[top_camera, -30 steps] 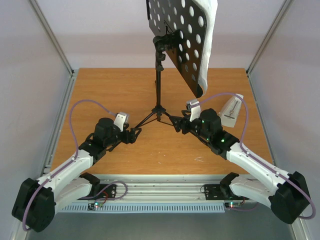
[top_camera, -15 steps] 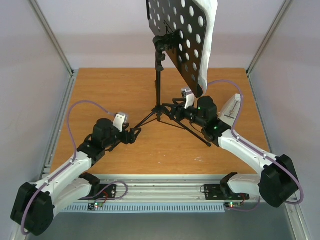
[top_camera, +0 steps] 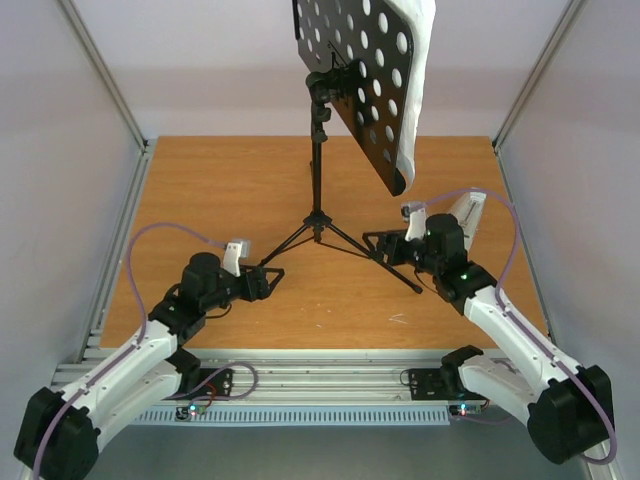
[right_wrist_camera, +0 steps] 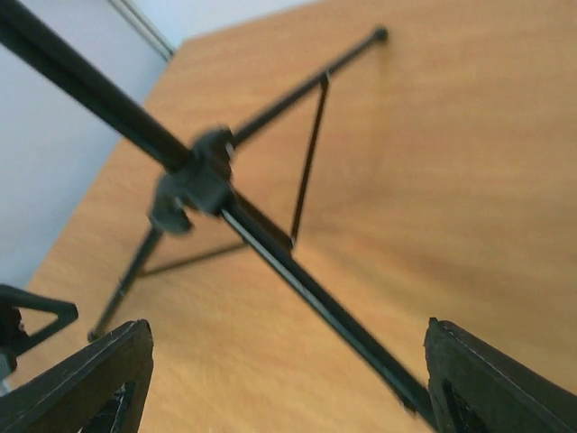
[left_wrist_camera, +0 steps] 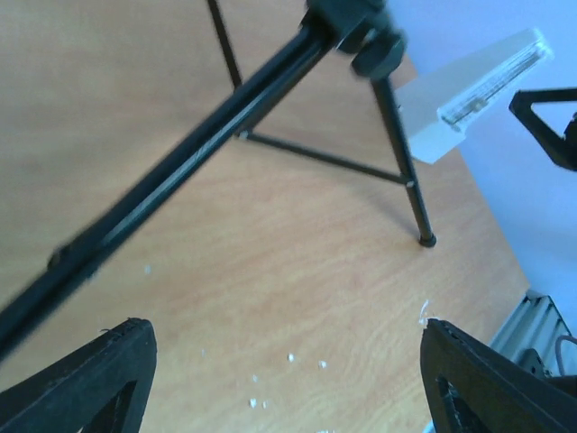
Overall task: Pack up the instrument practice props
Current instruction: Adjust the music stand at the center of the board.
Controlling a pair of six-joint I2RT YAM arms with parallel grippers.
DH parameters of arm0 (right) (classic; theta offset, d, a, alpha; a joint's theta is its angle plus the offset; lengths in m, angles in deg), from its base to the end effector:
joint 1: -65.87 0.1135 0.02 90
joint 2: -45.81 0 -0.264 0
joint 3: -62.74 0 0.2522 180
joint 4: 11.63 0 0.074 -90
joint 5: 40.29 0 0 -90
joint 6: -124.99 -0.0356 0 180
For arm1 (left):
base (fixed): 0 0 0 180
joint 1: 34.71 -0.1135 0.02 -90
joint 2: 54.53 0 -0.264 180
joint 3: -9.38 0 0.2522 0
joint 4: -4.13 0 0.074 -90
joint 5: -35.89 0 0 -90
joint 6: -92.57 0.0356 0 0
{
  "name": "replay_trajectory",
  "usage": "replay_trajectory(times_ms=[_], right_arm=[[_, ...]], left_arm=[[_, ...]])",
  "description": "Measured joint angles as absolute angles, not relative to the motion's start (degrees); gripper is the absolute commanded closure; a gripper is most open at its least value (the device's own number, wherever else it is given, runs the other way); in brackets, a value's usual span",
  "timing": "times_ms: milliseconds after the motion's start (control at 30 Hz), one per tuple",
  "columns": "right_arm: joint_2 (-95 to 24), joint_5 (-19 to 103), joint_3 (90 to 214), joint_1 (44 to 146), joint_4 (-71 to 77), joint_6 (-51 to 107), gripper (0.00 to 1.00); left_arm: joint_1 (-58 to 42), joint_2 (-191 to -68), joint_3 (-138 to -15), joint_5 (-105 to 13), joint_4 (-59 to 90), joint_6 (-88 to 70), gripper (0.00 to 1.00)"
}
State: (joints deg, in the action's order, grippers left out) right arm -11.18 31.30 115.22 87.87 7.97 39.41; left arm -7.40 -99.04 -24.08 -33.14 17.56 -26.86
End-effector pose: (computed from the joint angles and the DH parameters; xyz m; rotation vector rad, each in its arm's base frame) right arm 0.2053 0.0951 0.2710 -0.6598 1.8940 0.5170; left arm 0.1513 -0.0925 0.2058 0.2108 2.1005 -0.9823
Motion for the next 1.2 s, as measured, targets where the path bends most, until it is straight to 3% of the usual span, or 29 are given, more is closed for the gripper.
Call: replay_trajectory(times_ms=[267, 733, 1200], right_arm=[[-10.4, 26.2, 108.7, 86.6, 12.9, 39.5, 0.04], [-21.3, 24.9, 108.2, 86.3, 8.5, 43.2, 0.03], [-24.4, 21.0, 108.3, 87.1, 5.5, 45.0, 0.03]], left_arm=[[-7.0, -97.3, -19.9, -32.5, 20.9, -36.4, 0.13], [-7.7, -113.2, -18.5, -32.7, 8.7, -41.0, 0.12], [-16.5, -116.9, -21.2, -29.4, 7.6, -37.6, 0.12]])
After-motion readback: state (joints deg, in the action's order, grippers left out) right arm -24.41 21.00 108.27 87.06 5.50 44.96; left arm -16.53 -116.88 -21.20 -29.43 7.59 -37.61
